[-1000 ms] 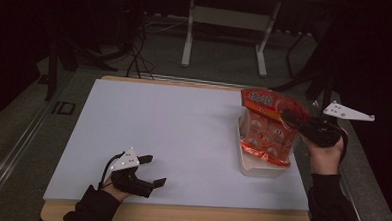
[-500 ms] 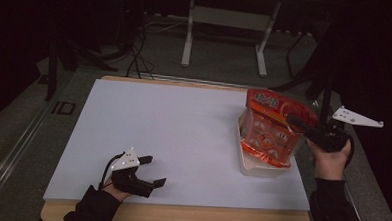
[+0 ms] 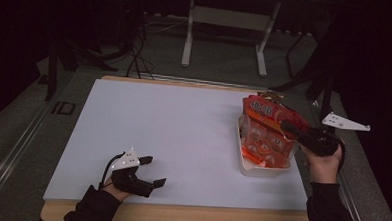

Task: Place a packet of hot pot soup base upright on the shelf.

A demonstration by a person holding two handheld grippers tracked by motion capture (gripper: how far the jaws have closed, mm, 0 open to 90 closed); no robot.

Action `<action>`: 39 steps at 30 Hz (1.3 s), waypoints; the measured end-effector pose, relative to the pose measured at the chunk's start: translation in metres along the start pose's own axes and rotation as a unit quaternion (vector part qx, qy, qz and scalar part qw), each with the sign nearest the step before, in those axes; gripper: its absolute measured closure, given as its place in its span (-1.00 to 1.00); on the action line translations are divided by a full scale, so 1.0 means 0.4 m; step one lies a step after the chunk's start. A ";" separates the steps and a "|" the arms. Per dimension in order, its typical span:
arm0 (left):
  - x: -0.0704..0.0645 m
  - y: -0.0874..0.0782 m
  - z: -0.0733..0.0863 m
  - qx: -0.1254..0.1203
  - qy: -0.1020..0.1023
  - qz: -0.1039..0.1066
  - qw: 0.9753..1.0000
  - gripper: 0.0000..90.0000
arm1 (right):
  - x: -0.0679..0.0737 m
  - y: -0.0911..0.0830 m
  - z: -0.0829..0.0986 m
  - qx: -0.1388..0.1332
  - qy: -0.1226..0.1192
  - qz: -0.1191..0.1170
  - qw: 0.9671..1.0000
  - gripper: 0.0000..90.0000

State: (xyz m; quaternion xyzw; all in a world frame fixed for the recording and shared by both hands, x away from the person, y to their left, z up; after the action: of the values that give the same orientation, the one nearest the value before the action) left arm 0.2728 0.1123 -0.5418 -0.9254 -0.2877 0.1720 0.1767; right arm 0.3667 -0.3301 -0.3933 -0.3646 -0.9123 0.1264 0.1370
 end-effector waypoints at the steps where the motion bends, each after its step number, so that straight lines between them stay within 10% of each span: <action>1: 0.000 0.001 0.001 0.000 -0.001 0.001 1.000 -0.85 | -0.003 -0.001 0.006 -0.001 0.001 0.001 1.000 1.00; 19: 0.000 0.010 0.007 0.007 -0.002 0.003 1.000 -0.85 | -0.068 -0.041 0.105 0.028 0.034 0.029 0.999 0.89; 39: -0.001 0.008 0.008 0.007 -0.002 0.004 1.000 -0.85 | 0.004 -0.103 -0.064 -0.050 -0.017 0.045 0.998 0.08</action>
State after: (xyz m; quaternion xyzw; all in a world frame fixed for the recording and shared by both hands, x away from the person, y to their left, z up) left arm 0.2725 0.1103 -0.5460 -0.9248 -0.2834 0.1768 0.1821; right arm 0.3482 -0.3548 -0.3558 -0.4092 -0.9026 0.0925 0.0967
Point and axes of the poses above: each handheld gripper's, and its own axes: y roughly forward along the jaws, z roughly out of its underside, x roughly to its left, the point moved 5 cm from there along y, roughly forward along the jaws
